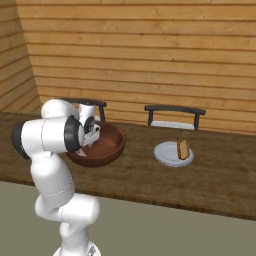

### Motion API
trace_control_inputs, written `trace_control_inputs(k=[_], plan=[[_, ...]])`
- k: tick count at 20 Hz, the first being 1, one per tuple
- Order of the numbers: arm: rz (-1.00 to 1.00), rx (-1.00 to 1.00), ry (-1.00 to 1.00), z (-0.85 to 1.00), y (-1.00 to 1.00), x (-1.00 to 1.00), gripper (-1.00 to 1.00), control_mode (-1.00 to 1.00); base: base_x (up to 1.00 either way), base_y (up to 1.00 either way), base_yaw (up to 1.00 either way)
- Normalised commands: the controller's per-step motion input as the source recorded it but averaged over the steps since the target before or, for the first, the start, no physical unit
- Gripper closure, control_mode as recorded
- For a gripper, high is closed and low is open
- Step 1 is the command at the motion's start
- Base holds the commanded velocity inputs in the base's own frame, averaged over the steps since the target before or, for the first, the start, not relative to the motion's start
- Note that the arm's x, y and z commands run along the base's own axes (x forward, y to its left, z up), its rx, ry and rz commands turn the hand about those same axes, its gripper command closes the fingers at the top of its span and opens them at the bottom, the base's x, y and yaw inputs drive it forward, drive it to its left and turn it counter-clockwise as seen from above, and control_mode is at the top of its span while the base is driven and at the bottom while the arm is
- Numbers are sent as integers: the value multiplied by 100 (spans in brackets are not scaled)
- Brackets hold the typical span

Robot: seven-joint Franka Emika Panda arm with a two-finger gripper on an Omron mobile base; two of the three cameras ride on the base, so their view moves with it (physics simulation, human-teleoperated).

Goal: Place one bun and one sausage from the bowl on each plate.

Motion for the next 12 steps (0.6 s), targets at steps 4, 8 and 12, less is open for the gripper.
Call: trace_control_inputs(k=[4, 8, 12], plan=[[0, 0, -5, -21, 1, 15, -100, -100, 0, 0, 0], [0, 0, -5, -25, -5, 47, -100, -100, 0, 0, 0], [0, 0, -7, -3, -29, 67, -100, -100, 0, 0, 0]])
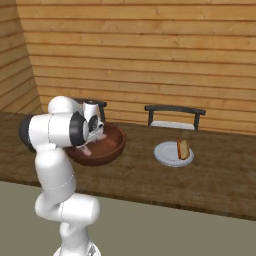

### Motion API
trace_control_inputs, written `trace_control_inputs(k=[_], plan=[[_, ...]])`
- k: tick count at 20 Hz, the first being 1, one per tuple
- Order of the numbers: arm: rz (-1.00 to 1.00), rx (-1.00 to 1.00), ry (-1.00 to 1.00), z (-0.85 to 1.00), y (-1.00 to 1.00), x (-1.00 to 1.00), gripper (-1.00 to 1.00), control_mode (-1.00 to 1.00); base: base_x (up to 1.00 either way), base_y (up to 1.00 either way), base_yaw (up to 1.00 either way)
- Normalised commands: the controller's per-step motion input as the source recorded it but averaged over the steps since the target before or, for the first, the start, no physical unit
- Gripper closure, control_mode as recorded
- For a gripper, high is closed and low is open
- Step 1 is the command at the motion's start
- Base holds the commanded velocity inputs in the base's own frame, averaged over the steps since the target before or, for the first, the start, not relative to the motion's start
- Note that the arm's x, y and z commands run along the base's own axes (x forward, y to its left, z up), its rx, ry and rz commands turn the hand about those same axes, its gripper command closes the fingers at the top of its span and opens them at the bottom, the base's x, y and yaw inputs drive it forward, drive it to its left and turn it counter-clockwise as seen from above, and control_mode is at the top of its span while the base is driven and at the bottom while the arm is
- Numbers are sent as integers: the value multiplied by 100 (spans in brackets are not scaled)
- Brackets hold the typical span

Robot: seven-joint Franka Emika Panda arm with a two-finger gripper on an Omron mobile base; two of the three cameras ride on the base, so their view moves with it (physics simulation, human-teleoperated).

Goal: Place one bun and one sausage from the bowl on each plate.

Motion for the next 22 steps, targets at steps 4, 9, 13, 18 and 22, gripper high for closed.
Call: trace_control_inputs(k=[4, 9, 13, 18, 22], plan=[[0, 1, -4, 0, -17, 24, -100, -100, 0, 0, 0], [0, 1, 0, 0, 9, -31, -100, -100, 0, 0, 0], [-5, -1, 1, 11, 35, -7, -100, -100, 0, 0, 0], [-19, -1, 1, -12, 5, 6, -100, -100, 0, 0, 0], [-19, 0, 0, -40, 0, 1, -100, -100, 0, 0, 0]])
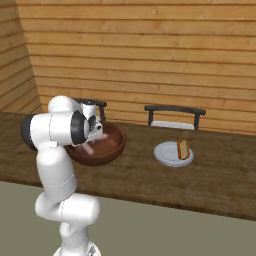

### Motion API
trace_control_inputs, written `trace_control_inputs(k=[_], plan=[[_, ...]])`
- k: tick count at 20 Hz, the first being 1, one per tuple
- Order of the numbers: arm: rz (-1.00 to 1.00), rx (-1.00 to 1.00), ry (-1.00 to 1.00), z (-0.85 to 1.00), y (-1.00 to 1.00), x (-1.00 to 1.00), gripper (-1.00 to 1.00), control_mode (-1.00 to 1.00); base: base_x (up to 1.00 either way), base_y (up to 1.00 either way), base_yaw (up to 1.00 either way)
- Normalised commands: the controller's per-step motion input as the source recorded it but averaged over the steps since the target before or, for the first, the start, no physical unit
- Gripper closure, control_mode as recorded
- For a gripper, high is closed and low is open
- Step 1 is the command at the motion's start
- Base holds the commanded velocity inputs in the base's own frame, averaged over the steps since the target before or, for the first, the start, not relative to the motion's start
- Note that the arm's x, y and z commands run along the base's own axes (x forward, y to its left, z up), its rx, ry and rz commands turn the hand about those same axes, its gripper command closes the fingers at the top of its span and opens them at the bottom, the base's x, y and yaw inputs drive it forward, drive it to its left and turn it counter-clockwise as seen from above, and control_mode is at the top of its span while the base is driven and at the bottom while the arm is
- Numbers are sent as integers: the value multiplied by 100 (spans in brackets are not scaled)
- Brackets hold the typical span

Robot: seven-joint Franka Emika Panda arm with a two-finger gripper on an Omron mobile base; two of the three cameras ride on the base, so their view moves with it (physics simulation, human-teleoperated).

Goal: Place one bun and one sausage from the bowl on each plate.

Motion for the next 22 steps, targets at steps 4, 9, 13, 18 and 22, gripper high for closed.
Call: trace_control_inputs(k=[4, 9, 13, 18, 22], plan=[[-14, 0, 0, -35, 0, 0, -100, -100, 0, 0, 0], [-3, 0, 0, -5, 0, 0, 100, -100, 0, 0, 0], [0, 0, 0, 0, 0, 0, 100, -100, 0, 0, 0], [0, 0, 0, 35, 0, 0, 100, -100, 0, 0, 0], [0, 0, -4, 97, -5, -7, 100, -100, 0, 0, 0]])
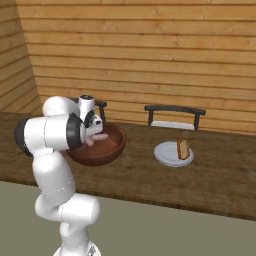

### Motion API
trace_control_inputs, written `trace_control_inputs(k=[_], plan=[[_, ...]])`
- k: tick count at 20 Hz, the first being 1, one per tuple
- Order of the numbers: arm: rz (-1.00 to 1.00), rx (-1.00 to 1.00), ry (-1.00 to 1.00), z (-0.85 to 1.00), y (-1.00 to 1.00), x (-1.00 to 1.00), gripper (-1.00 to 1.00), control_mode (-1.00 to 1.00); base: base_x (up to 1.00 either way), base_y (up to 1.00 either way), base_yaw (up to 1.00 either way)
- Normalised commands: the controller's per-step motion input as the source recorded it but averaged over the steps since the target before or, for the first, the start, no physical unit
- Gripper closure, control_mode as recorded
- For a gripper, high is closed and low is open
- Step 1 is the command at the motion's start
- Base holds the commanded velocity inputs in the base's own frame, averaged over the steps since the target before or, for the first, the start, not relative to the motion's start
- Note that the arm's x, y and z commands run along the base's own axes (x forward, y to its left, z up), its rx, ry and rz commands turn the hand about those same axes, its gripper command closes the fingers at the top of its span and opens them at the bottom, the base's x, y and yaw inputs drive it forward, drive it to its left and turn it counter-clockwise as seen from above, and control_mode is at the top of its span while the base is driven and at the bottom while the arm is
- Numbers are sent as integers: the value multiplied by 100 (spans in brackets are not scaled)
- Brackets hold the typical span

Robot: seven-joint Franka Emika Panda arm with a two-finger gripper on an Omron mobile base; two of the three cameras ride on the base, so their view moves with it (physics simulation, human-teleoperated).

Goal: Place one bun and one sausage from the bowl on each plate.

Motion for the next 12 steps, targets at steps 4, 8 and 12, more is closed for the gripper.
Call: trace_control_inputs(k=[4, 8, 12], plan=[[-3, 0, -5, 87, -34, -11, 100, -100, 0, 0, 0], [-12, 0, -5, 48, -74, -23, 100, -100, 0, 0, 0], [-27, -1, -1, 22, -100, -1, 100, -100, 0, 0, 0]])
